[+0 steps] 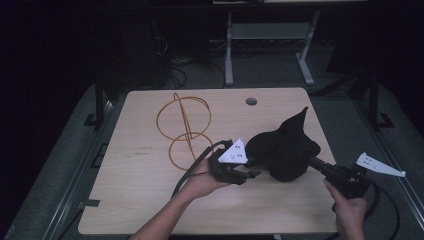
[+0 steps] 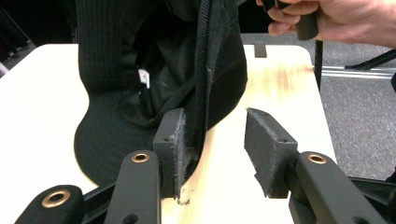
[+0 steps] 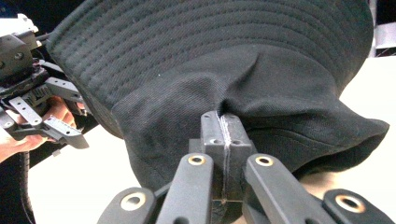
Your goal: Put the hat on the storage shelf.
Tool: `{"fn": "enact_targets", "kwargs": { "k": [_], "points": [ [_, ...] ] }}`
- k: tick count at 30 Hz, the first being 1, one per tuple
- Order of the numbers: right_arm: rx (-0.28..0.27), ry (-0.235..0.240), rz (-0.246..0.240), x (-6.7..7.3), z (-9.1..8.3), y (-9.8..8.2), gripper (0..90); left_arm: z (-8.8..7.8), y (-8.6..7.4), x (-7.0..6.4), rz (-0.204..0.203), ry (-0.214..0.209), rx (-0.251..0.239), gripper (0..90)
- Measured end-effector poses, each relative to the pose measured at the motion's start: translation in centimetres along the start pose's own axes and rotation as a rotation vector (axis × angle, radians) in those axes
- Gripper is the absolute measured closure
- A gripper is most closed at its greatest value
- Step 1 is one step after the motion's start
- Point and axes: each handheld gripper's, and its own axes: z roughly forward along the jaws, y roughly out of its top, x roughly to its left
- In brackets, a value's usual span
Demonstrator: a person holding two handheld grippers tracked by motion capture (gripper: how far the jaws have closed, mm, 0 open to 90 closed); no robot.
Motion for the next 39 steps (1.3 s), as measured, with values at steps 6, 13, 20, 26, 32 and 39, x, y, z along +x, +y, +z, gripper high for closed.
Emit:
{"fn": "enact_targets", "kwargs": {
  "k": [6, 13, 20, 26, 32, 39],
  "points": [
    [0.014, -0.003, -0.035, 0.5, 0.1, 1.2, 90.0, -0.8, -0.8, -0.1, -0.014, 0.007, 0.001, 55.3],
    [0.032, -0.008, -0.071, 0.9, 0.2, 2.5, 90.0, -2.1, -2.0, -0.5, -0.034, 0.010, 0.003, 53.3],
    [0.048, -0.008, -0.111, 1.3, 0.1, 4.0, 90.0, -3.0, -3.7, -1.1, -0.062, 0.004, 0.007, 50.5],
    [0.063, -0.009, -0.143, 1.8, 0.1, 5.5, 90.0, -3.7, -5.5, -1.5, -0.096, 0.000, 0.010, 48.7],
    [0.077, -0.011, -0.162, 2.3, 0.5, 6.4, 90.0, -4.3, -6.9, -1.7, -0.117, -0.001, 0.018, 47.9],
    [0.088, 0.003, -0.199, 2.8, 1.2, 7.6, 90.0, -5.2, -8.7, -2.0, -0.138, 0.009, 0.021, 46.3]
  ]
}}
